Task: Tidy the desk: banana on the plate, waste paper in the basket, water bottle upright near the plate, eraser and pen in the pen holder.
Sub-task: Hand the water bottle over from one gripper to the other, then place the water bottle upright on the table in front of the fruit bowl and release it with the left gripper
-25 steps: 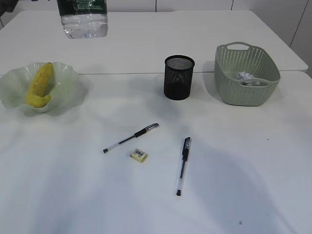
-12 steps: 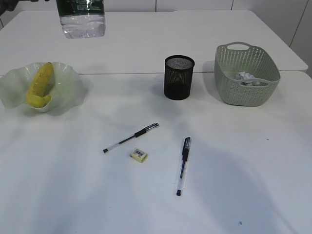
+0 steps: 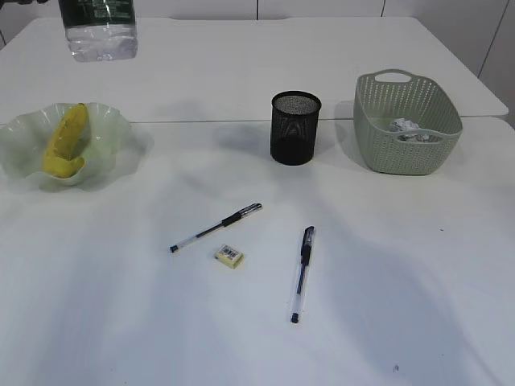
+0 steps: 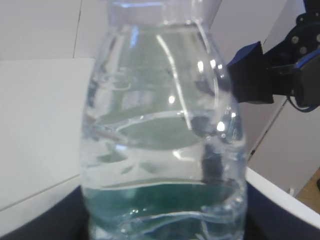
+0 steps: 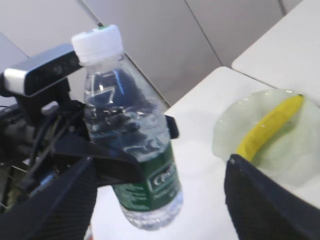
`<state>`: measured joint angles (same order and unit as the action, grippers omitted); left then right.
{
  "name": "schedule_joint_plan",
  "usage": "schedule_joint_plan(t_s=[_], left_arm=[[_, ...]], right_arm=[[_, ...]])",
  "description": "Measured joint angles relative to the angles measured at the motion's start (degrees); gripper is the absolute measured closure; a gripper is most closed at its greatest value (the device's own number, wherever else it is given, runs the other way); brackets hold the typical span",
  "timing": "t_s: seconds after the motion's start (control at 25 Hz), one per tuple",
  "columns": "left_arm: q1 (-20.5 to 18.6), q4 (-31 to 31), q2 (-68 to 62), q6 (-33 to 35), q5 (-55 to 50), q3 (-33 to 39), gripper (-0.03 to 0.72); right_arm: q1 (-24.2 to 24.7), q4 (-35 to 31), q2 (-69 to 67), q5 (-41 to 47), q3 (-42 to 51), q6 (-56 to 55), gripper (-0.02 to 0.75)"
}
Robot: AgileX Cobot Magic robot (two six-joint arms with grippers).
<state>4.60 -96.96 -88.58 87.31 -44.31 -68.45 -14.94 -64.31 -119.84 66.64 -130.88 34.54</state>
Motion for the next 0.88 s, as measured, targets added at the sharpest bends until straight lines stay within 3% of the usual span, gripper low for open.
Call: schedule_joint_plan(t_s=[0.32,0.56,0.72,0.88], left_arm=[[-3.73,6.09,0.0,8.25,0.0,0.0,0.3],[-4.11,11.15,0.0,12.79,5.6,0.0,0.3],[-4.11,15.42,0.0,13.19,10.96,0.0,0.3],[-4.11,14.89,0.0,13.22,14.23,0.0,0.3]], right_arm=[[0.26,15.53,0.0,0.0,0.0,7.84,0.148],[0.26,24.18,0.0,0.0,0.0,8.89,0.148],[0.26,26.52,0.0,-0.09,0.0,9.01,0.148],[0.26,26.77,0.0,-0.09,0.0,9.01,0.148]])
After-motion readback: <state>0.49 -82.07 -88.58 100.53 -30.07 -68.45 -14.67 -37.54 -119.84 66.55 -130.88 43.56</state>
